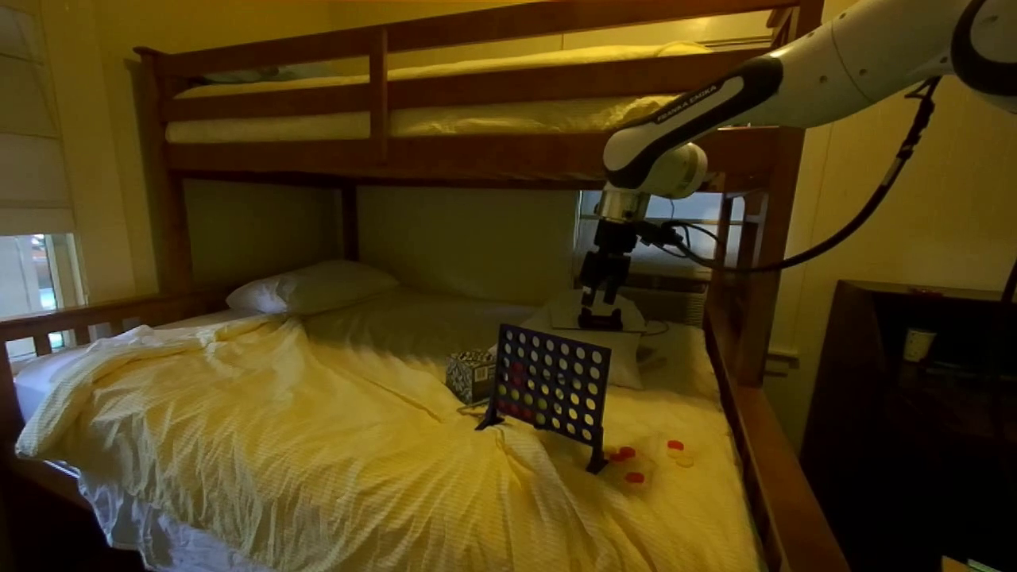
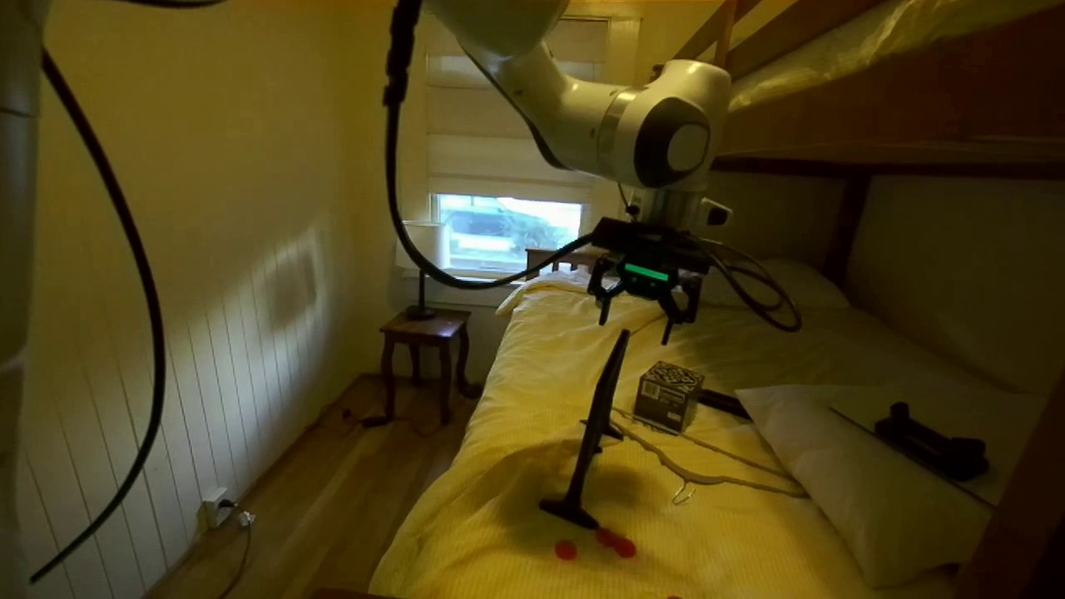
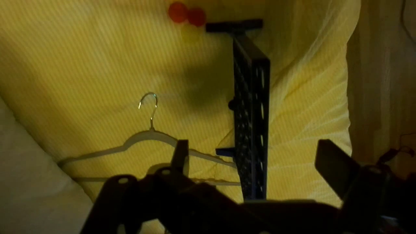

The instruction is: Move the blue object slightly to the left and then pick up the orange object and put it in the blue object

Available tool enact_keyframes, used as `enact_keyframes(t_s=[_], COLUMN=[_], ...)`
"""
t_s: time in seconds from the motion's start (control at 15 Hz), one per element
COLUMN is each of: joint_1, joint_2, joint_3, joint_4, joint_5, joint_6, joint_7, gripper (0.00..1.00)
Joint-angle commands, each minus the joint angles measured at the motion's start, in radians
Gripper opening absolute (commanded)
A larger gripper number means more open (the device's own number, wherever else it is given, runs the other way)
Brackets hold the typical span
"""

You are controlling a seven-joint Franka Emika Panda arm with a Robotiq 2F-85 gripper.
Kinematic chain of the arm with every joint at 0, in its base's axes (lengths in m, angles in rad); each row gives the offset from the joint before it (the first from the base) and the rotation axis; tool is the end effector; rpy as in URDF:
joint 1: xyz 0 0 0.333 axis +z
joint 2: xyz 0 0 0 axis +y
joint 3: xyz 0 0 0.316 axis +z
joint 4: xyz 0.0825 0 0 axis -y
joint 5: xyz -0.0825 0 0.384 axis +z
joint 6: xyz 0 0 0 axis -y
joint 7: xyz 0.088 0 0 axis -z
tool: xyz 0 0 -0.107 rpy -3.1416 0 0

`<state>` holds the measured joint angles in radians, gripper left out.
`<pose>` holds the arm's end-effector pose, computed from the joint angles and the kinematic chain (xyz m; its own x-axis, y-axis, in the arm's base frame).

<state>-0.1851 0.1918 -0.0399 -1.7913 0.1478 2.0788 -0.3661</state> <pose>0.6104 -0.1306 0.4516 0.9889 0.0700 0.1309 0.0817 -0.9929 -0.0862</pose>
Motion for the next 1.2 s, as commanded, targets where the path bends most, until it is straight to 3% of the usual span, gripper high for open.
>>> enact_keyframes(t_s=[0.0, 0.33, 0.6, 0.67, 1.13], joint_1=[-0.034, -0.072, -0.081, -0.083, -0.089], joint_2=[-0.023, 0.063, 0.155, 0.11, 0.155], joint_3=[-0.042, -0.084, -0.107, -0.099, -0.1], joint_4=[-0.036, -0.011, 0.005, -0.023, -0.005], joint_5=[0.048, 0.103, 0.074, 0.077, 0.076], joint_6=[-0.114, -0.219, -0.16, -0.174, -0.154], joint_7=[-0.053, -0.038, 0.044, 0.005, 0.026], gripper=[1.0, 1.0, 1.0, 1.0, 1.0])
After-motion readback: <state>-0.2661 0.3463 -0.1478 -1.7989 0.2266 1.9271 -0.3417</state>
